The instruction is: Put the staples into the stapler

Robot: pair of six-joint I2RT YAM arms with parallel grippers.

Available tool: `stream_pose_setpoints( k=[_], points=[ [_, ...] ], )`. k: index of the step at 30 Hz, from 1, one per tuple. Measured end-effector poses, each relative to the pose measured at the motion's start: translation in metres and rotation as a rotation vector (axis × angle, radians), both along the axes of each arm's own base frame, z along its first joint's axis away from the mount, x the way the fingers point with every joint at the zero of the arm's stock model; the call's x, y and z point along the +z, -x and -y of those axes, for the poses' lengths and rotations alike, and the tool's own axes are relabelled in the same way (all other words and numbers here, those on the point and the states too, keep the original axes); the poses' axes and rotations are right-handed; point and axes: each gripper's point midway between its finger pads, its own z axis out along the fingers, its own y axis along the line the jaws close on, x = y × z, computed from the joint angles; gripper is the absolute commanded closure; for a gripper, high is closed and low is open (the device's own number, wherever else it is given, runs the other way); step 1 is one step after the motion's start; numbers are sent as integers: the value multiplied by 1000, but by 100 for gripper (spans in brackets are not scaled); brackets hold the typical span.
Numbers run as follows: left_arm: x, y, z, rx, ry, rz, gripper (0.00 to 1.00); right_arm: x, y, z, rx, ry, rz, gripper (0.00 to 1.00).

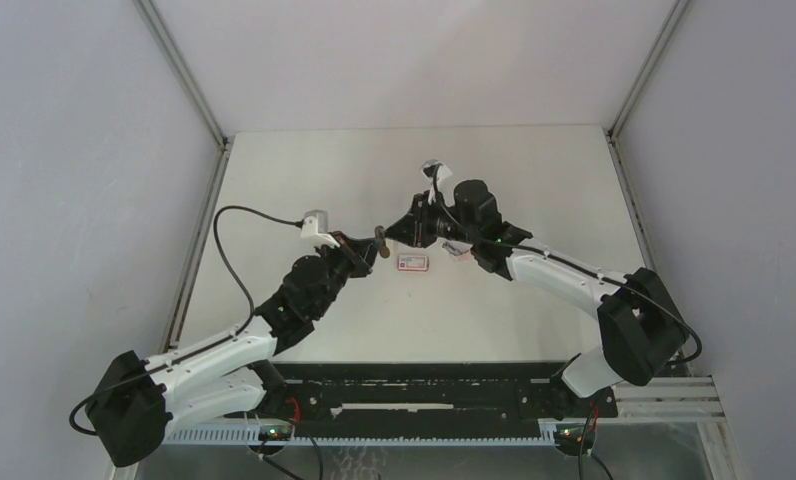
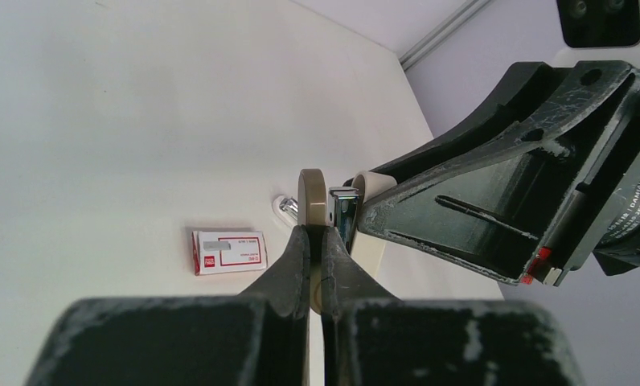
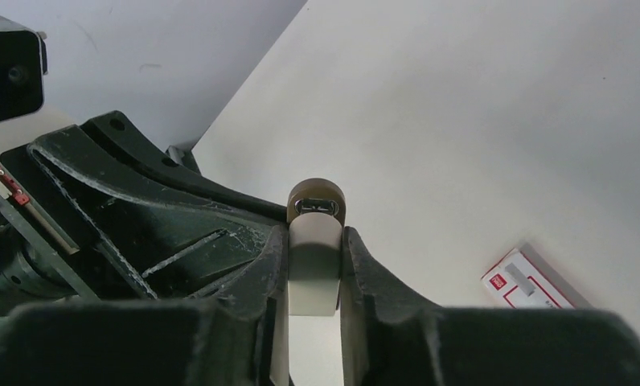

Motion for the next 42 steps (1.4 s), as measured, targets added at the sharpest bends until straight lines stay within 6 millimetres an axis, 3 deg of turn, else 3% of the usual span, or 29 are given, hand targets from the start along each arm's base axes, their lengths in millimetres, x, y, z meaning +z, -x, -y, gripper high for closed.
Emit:
stream_pose_setpoints(
  k=[2, 12, 14, 17, 19, 24, 27, 32, 39, 42],
  points=[
    [1, 0, 0, 4, 8, -2, 100, 0, -1, 2, -3, 1, 0, 100],
    [10, 4, 5, 5, 157, -55, 99, 21, 9, 32, -26, -8, 61, 100],
    [12, 5, 6, -7, 198, -65, 93, 25, 15, 39, -26, -3, 82, 100],
    [15, 8, 9, -42, 232, -69, 69, 29, 22, 47, -21, 10, 108, 100],
    [11, 9, 6, -47, 224, -74, 60, 34, 23, 52, -27, 18, 135, 100],
    [-21, 4, -24, 35, 161, -125, 38, 64, 22, 79, -79, 13, 246, 100],
    [-20, 7, -33, 47, 143, -113, 30, 74, 24, 90, -92, 14, 300, 100],
    [-13, 10, -36, 3, 77, -52, 18, 61, 29, 98, -75, 54, 307, 100],
    [-14, 9, -40, -92, -39, -21, 14, 29, 23, 117, -163, 163, 333, 100],
    [-8, 1, -51, -95, -52, -17, 13, 16, 13, 133, -247, 207, 368, 100]
  ],
)
